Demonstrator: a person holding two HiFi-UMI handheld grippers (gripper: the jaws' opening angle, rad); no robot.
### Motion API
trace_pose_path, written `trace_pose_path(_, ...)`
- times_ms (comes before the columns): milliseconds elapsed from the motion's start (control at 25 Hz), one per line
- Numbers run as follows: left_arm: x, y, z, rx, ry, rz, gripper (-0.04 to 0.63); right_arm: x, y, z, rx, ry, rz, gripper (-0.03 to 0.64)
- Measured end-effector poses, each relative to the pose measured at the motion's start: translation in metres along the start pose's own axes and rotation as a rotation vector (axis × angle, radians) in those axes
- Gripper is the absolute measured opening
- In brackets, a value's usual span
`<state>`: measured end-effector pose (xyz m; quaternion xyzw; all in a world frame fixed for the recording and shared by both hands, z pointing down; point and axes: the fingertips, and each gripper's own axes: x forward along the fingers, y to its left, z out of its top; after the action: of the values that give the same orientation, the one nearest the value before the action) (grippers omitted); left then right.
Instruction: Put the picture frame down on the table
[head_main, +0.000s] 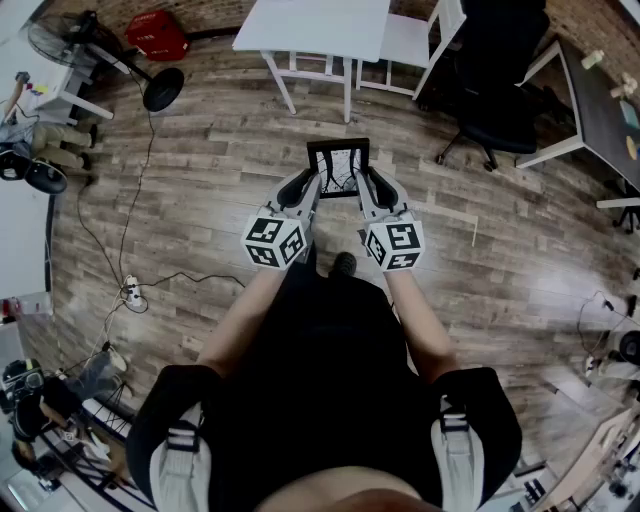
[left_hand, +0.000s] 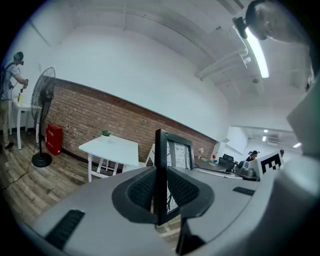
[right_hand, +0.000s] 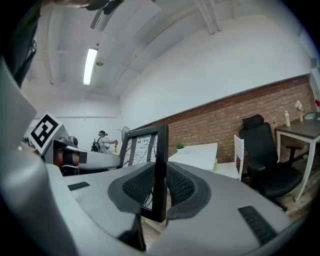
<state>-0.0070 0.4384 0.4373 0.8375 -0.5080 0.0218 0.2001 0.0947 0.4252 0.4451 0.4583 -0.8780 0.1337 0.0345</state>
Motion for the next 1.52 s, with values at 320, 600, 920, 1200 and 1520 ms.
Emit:
trace_pose_path(320, -0.014, -0.012, -0.002, 0.006, -0.009, 0.002, 0.075, -0.016, 0.007, 0.001, -0.01, -0.016, -0.002, 0.067)
trace_pose_path(600, -0.008, -0.008, 0.007, -0.01, -0.024, -0.005, 0.075, -0.011, 0.006, 0.011, -0.022, -0.019, -0.014, 0.067)
trace_pose_path(920, -0.002, 0.004, 0.014, -0.009, -0.038, -0.028, 0.075, 0.0, 0.008, 0.014, -0.019, -0.033, -0.025, 0.069)
trace_pose_path(1200, 0.017, 0.035, 0.03, -0.025, -0.033, -0.05, 0.075, 0.036, 0.008, 0.025, -0.019, -0.034, -0.053, 0.069)
trace_pose_path(1520, 0.042, 0.079, 0.047, -0.031, -0.024, -0.085, 0.075, 0.085, 0.008, 0.031, -0.012, -0.03, -0.092, 0.069)
